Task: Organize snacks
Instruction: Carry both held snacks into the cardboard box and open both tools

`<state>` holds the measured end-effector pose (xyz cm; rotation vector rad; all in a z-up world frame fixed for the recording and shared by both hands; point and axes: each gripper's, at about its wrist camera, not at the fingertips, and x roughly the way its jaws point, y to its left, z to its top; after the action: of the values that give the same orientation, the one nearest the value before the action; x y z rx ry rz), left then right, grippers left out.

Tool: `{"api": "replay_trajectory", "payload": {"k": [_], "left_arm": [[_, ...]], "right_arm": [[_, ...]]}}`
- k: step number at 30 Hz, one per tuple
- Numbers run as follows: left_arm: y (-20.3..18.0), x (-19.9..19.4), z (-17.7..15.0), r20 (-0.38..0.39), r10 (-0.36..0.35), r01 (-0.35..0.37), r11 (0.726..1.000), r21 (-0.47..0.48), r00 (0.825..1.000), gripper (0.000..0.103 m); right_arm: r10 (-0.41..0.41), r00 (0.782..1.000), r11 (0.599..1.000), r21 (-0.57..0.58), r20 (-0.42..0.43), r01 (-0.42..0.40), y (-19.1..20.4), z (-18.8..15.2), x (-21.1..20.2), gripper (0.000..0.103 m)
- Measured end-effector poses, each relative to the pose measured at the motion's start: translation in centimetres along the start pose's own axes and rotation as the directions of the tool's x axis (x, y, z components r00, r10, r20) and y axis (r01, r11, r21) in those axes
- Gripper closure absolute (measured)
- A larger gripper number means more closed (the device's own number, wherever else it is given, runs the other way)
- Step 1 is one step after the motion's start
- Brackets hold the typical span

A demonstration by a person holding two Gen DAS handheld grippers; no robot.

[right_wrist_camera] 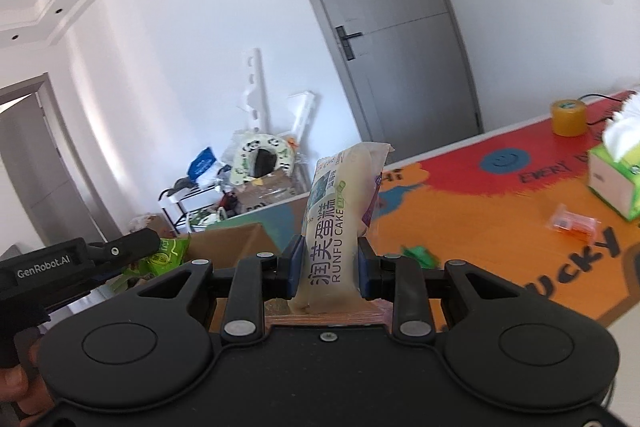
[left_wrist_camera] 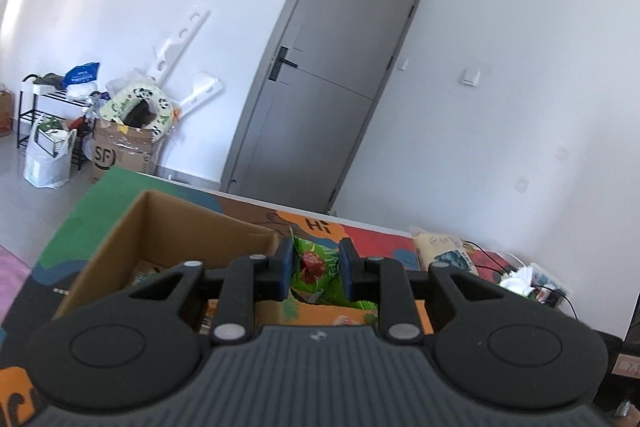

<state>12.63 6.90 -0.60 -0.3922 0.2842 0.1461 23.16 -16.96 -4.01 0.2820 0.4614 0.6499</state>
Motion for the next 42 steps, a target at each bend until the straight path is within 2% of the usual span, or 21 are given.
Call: {"api": "replay_trajectory", "payload": {"k": [9,19,22,24,26,34,38,41,42], "left_arm": [[2.6,-0.1,0.9,0.015,0.041,-0.04,0.999,-0.03,0.999,0.08],[5.9,0.6,0.6,-0.013,0.071,-0.071,0.995,-0.073,0.997,0.08],[6.6,1.2,0.5,-0.049,0.056,-0.06,0.995,-0.081,0.997,0.078],[7.2,1.3,0.5,-0.057,0.077,-0.082,0.993,-0.089,0.995,0.076],[8.1,1.0,0.4,-0.057,0.083,-0.088,0.991,-0.098,0.995,0.072],[10.8,0.1,0.7,-0.045,0.137,-0.142,0.981,-0.133,0.989,0.072],[11.7,0.0,1.2,-0.046,0.155,-0.16,0.976,-0.147,0.987,0.068],[12.1,0.0,1.3,-0.05,0.164,-0.17,0.973,-0.154,0.985,0.062],[12.1,-0.1,1.4,-0.049,0.168,-0.174,0.973,-0.153,0.985,0.06]], "right_arm": [[0.045,0.999,0.999,-0.027,-0.024,-0.046,2.8,0.3,2.1,0.075],[0.076,0.995,0.995,-0.058,-0.058,-0.079,5.6,0.1,4.2,0.075],[0.084,0.994,0.994,-0.067,-0.069,-0.089,6.6,0.0,4.8,0.075],[0.09,0.993,0.993,-0.074,-0.077,-0.096,7.3,-0.2,5.2,0.075],[0.096,0.992,0.991,-0.081,-0.085,-0.103,7.9,-0.3,5.6,0.075],[0.128,0.983,0.985,-0.095,-0.128,-0.141,10.4,-1.1,7.5,0.075],[0.142,0.979,0.984,-0.088,-0.148,-0.156,11.5,-1.3,8.5,0.075],[0.181,0.97,0.978,-0.078,-0.163,-0.195,12.3,-1.3,9.2,0.07],[0.185,0.969,0.977,-0.078,-0.165,-0.199,12.4,-1.4,9.1,0.061]]}}
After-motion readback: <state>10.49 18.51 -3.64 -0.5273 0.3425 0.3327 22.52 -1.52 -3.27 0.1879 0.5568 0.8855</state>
